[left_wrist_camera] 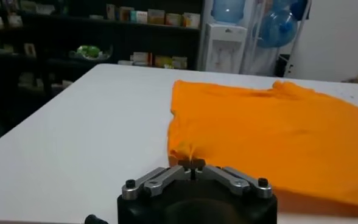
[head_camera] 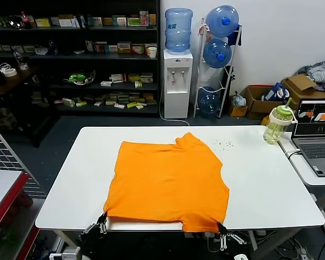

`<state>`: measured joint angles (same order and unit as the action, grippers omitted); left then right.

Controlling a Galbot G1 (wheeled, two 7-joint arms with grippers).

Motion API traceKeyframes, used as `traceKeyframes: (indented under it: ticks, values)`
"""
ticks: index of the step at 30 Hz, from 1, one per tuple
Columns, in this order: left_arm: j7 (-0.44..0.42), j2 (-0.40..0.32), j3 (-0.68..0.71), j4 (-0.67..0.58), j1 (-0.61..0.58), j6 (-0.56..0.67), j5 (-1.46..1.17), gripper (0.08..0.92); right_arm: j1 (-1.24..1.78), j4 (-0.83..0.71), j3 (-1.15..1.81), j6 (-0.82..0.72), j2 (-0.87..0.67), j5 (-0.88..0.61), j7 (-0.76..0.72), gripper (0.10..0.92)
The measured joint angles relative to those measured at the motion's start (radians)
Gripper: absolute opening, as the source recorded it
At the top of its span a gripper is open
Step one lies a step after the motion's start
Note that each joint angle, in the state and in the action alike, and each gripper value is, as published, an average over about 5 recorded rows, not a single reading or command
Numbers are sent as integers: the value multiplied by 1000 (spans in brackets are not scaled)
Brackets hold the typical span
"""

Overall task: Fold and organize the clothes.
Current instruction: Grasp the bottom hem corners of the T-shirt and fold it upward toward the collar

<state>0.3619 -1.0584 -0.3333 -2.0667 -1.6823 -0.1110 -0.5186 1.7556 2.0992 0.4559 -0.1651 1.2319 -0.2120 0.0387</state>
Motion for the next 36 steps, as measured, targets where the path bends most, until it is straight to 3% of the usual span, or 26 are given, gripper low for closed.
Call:
traceKeyframes:
  ticks: [11,25,36]
  values:
    - [-19,48,51,105,220,15,-85,92,-312,-147,-63,-42,-57,-114,83,124]
    - [7,42,155,313,483,-20,-127,103,-618,-349,-184,-88,-67,-173,124,140]
    - [6,36,166,368,541,-56,-133,399,-682,-409,-207,-94,-82,-153,113,449]
